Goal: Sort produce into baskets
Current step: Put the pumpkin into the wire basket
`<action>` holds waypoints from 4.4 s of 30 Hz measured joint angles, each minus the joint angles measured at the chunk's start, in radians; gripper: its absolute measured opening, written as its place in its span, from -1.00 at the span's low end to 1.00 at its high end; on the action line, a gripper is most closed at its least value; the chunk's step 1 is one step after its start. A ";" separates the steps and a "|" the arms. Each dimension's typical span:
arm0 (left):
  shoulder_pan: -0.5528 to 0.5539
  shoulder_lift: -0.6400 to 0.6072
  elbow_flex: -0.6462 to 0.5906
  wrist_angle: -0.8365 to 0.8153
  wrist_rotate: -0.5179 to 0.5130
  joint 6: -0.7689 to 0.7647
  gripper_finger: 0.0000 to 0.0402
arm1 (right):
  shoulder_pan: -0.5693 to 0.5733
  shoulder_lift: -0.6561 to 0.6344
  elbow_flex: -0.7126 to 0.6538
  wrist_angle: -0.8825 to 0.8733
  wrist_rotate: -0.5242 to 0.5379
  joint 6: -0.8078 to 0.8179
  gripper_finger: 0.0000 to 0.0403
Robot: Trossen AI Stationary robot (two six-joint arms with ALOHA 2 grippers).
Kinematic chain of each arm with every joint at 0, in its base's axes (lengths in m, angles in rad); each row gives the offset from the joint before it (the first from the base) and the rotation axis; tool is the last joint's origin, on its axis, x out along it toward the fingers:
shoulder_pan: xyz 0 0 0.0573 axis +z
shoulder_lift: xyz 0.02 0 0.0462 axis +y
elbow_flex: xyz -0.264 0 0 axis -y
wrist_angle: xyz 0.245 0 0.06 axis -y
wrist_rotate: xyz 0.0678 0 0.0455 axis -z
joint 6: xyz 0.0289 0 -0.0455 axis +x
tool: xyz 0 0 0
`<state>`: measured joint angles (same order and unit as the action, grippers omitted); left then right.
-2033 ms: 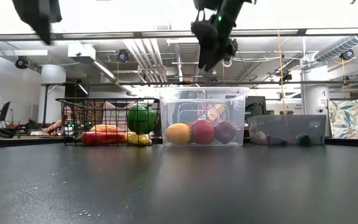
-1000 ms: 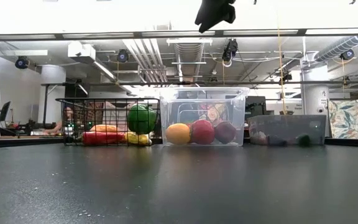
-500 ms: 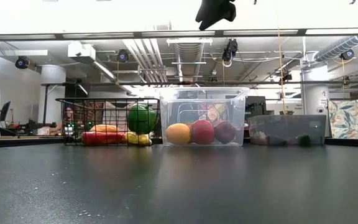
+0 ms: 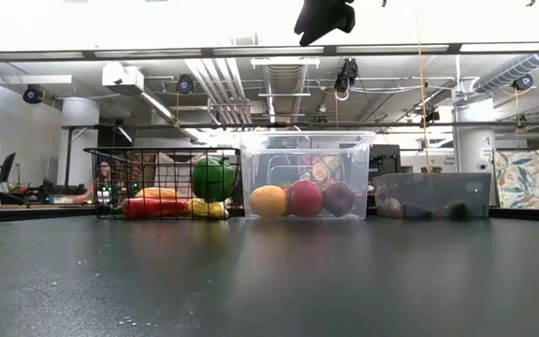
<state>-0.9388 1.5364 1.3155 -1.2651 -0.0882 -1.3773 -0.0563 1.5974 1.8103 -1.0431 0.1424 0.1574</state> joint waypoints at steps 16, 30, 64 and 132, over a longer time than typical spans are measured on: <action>-0.004 0.021 -0.066 0.003 0.013 0.168 0.68 | 0.002 0.002 -0.049 0.008 0.000 -0.001 -0.14; -0.002 -0.009 -0.265 0.164 0.048 0.191 0.67 | 0.002 0.003 -0.074 0.008 0.018 0.000 -0.14; -0.002 -0.018 -0.407 0.283 0.008 0.135 0.77 | 0.002 0.002 -0.074 0.011 0.017 0.019 -0.14; 0.867 -0.369 -0.167 0.176 -0.631 1.231 0.53 | 0.002 -0.117 -0.131 0.000 0.017 -0.064 -0.14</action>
<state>-0.0723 1.1678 1.1481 -1.0894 -0.7187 -0.1465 -0.0544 1.4803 1.6794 -1.0432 0.1593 0.0938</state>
